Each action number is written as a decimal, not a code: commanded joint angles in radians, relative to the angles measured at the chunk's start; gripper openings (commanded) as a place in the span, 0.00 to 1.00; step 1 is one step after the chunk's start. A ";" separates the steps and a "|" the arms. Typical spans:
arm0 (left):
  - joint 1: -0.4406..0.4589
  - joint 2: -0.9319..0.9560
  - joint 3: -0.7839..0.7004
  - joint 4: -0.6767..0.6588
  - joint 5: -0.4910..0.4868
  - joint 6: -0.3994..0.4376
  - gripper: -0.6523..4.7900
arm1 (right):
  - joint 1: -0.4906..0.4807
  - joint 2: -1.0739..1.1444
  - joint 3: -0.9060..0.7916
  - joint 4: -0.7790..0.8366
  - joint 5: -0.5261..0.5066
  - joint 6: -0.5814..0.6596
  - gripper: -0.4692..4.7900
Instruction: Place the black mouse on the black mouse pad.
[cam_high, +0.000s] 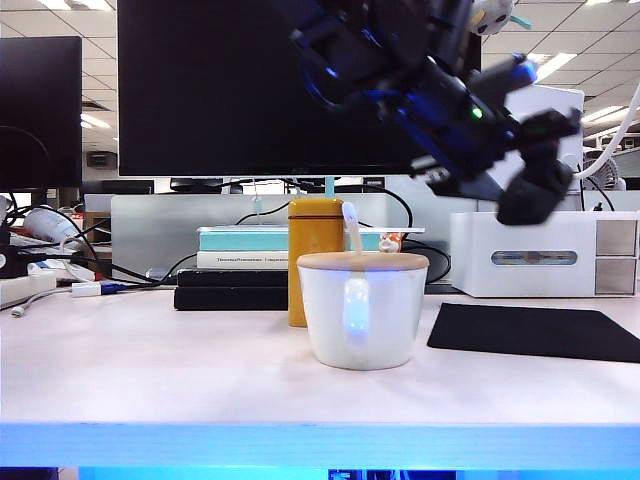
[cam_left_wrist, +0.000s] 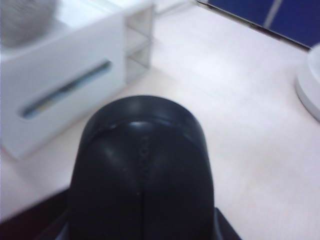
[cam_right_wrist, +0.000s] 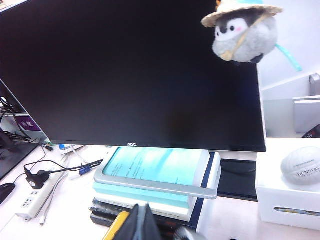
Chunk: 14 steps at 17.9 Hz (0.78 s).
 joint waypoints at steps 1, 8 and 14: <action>-0.009 0.050 0.002 -0.034 -0.035 -0.007 0.62 | 0.000 -0.004 0.006 0.011 -0.001 -0.004 0.09; -0.009 0.084 0.000 -0.115 -0.068 -0.037 0.62 | 0.000 -0.004 0.006 0.011 -0.002 -0.004 0.09; -0.009 0.092 0.000 -0.129 -0.064 -0.037 0.74 | 0.000 -0.004 0.006 0.011 -0.002 -0.004 0.09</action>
